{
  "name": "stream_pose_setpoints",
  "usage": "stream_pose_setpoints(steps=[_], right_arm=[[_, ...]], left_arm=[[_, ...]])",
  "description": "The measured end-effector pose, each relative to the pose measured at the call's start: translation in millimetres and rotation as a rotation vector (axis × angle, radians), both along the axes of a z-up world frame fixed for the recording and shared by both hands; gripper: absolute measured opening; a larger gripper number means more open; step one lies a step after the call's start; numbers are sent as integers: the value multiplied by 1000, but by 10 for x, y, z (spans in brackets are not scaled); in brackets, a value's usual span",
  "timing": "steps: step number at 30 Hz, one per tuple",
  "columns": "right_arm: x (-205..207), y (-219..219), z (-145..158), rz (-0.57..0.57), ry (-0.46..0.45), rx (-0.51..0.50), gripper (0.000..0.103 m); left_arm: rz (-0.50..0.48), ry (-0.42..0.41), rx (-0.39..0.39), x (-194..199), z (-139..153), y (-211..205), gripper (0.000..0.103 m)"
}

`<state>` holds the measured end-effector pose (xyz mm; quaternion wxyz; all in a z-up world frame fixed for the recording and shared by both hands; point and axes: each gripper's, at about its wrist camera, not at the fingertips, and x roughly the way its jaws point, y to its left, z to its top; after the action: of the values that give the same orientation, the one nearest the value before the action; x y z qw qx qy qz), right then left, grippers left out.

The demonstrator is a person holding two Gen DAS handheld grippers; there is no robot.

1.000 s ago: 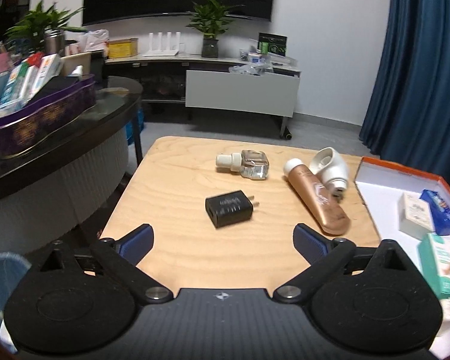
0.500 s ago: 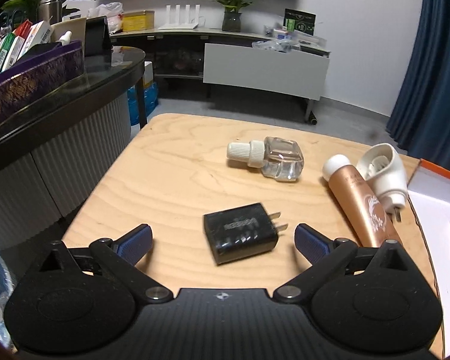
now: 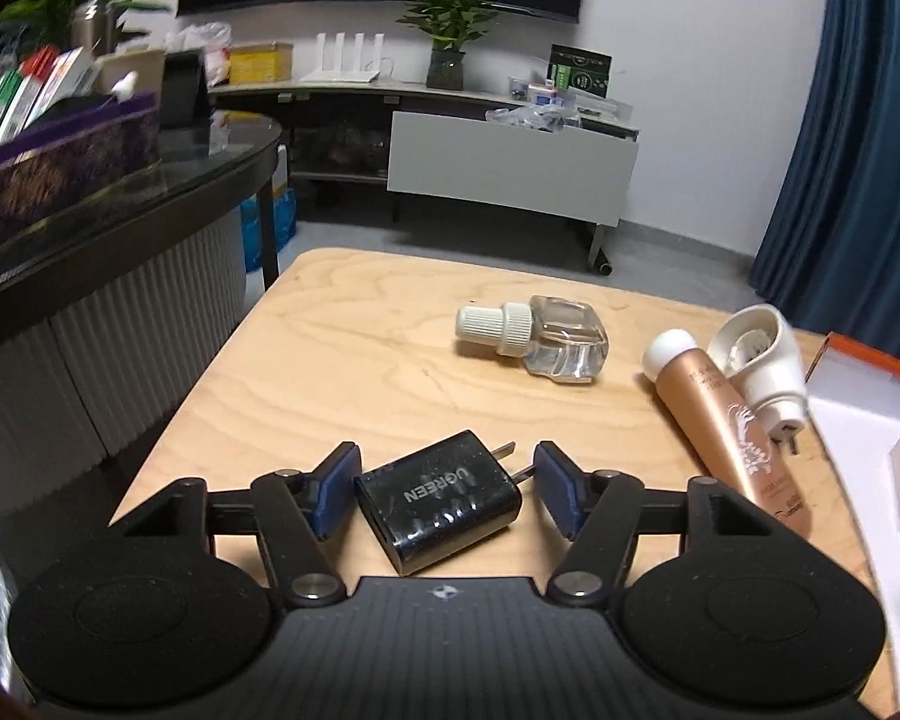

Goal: Organize rigid objects
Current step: 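Grasp the white plug-in diffuser with right gripper while left lifts the black charger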

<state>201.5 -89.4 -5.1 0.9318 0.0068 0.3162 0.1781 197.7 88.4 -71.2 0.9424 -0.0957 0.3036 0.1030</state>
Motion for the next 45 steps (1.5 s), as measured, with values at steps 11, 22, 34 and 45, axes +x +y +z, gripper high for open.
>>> stream_pose_setpoints(steps=[11,22,34,45], right_arm=[[272,69,-3,-18,43,24,86],[1211,212,-222,-65,200,37,86],[1931,335,-552,-165,322,121,86],[1572,317,-227,-145,171,97,67]], left_arm=[[-52,-86,-140,-392,329,-18,64],[-145,-165,-248,-579,333,-84,64],[-158,-168,-275,-492,227,-55,64],[-162,-163,-270,-488,210,-75,64]])
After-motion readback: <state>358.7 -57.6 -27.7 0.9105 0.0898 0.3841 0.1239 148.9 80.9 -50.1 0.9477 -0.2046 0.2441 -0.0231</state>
